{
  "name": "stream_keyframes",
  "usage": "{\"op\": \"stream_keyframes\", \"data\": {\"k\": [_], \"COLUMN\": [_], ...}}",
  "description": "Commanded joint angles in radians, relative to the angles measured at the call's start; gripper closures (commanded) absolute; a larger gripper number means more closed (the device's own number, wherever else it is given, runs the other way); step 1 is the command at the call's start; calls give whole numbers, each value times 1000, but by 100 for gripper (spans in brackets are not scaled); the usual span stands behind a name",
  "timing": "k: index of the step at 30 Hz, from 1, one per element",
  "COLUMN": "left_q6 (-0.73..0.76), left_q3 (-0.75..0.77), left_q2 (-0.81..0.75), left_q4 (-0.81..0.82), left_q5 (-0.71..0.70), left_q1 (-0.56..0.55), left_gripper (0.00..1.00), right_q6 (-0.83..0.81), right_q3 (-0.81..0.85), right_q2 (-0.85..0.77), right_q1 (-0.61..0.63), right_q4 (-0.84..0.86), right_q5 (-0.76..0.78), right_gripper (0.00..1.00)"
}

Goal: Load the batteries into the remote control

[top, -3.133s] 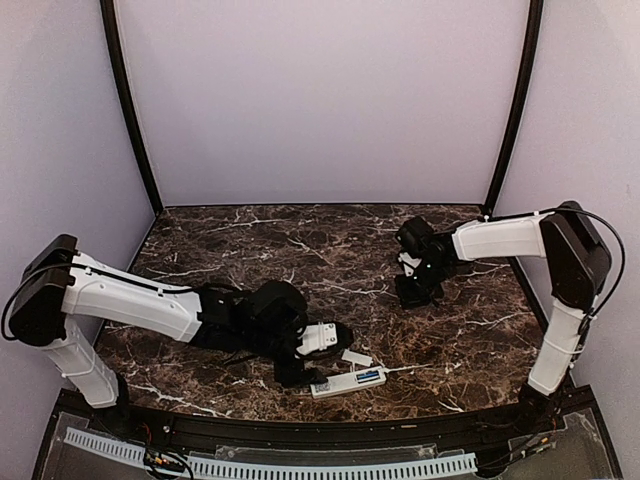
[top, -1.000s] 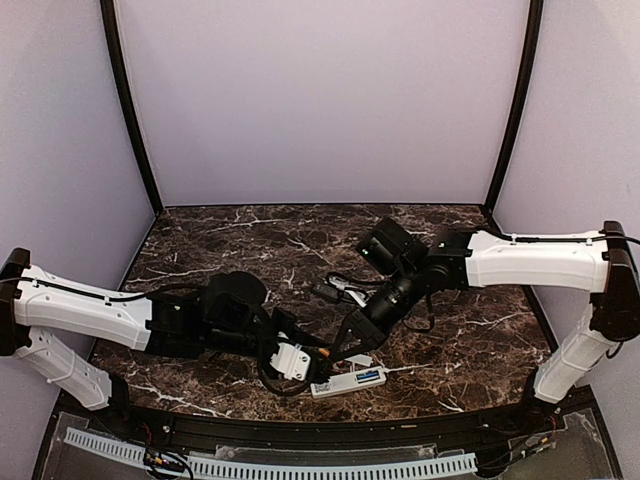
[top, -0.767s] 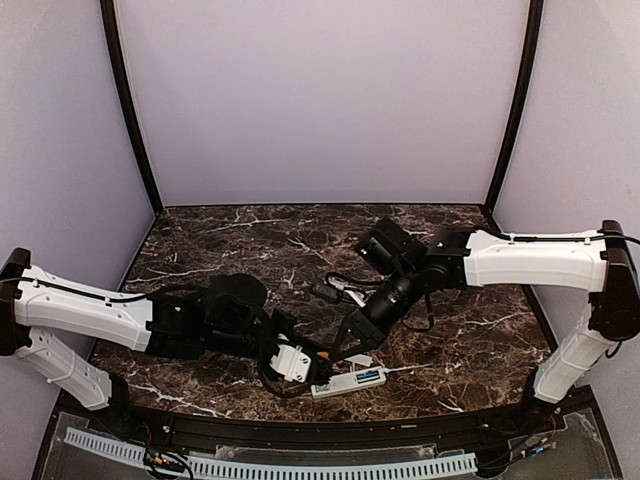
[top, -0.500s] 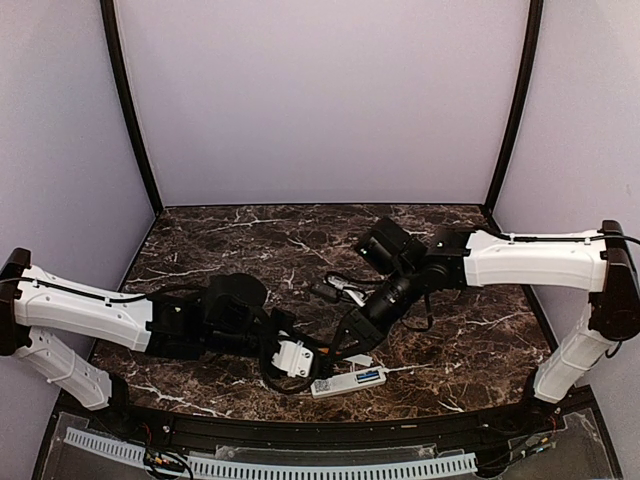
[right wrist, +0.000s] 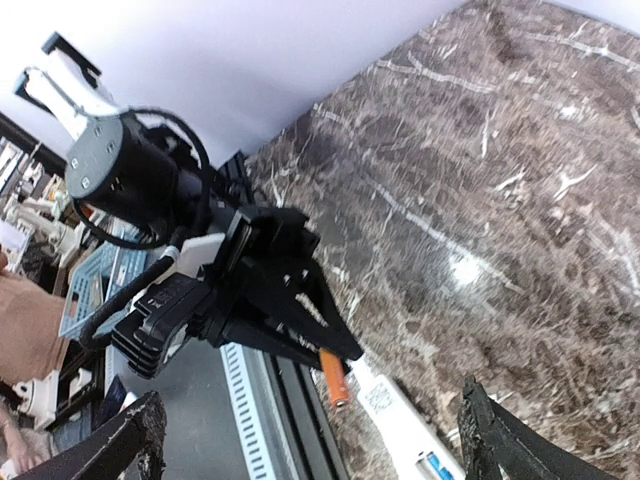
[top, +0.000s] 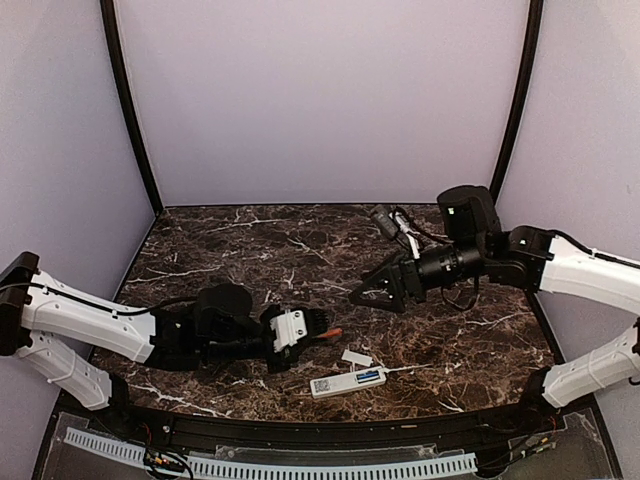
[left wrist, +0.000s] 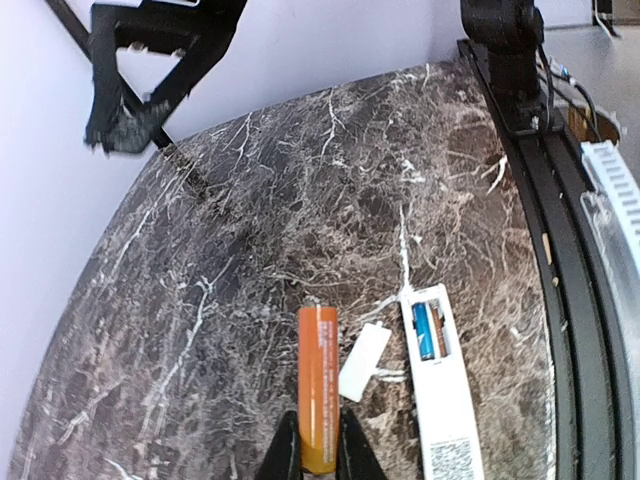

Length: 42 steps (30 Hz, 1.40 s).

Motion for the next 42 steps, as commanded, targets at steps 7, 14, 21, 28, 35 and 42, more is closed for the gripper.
{"op": "stream_keyframes", "data": {"k": [7,14,21,28,35,42], "left_q6": [-403,-525,-563,-533,-520,-530], "left_q3": [-51,-21,44,331,553,591], "left_q2": [91,121,153,331,369,399], "left_q4": [518,585,612,510,263,200], "left_q5": [114,236,289,391,377,420], "left_q1": [80,198,342,479,516,539], "left_gripper": [100,100,100,100,100,100], "right_q6": [-25,-15,9,6,88,107], "right_q3": [-125,-124,6,71,70,66], "right_q2": [-99,-104,4,161,216,243], "right_q1": [-107,-143,-205,-450,-481,-481], "right_q4": [322,335,356,460,571,581], "right_q5": [104,161,171,-62,-17,-49], "right_gripper": [1,1,1,3,5,9]}}
